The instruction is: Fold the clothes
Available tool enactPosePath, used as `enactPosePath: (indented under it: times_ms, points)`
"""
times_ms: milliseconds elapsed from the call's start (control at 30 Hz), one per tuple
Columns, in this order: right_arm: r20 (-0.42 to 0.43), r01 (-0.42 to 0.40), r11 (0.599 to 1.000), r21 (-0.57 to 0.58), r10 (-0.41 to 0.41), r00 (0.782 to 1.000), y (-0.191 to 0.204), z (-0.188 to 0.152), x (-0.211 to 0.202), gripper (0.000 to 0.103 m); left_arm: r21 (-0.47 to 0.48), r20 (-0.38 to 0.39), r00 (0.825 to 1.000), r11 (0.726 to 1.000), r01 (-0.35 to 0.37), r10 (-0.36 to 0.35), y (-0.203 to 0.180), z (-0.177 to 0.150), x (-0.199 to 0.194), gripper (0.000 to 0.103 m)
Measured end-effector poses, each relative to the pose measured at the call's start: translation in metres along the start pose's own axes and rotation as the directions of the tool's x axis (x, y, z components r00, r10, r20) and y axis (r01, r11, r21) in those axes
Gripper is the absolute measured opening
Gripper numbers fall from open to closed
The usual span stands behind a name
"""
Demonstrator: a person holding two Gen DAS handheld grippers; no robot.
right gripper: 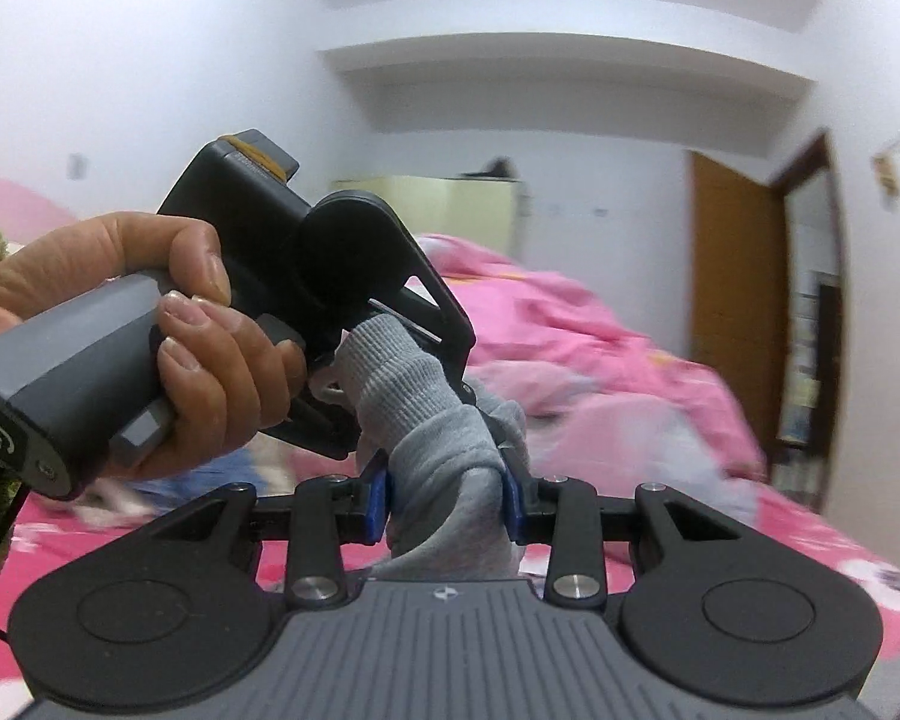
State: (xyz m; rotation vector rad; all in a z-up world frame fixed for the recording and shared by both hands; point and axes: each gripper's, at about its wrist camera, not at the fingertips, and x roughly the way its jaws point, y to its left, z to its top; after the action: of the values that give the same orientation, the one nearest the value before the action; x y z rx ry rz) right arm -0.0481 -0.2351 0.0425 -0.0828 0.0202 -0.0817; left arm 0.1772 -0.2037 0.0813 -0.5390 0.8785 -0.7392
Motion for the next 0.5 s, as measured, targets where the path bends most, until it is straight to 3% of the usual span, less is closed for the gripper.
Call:
enactPosePath:
  times_ms: [267, 500]
  points:
    - [-0.051, 0.185, 0.979, 0.087, -0.181, 0.982, -0.130, -0.028, 0.002, 0.038, 0.141, -0.119, 0.993, 0.990, 0.007, 0.009, -0.082, -0.026, 0.133, 0.015]
    - [-0.124, 0.269, 0.946, 0.183, -0.249, 0.960, -0.216, -0.061, 0.027, 0.038, 0.232, -0.200, 0.978, 0.972, -0.018, 0.065, -0.113, -0.042, 0.234, 0.016]
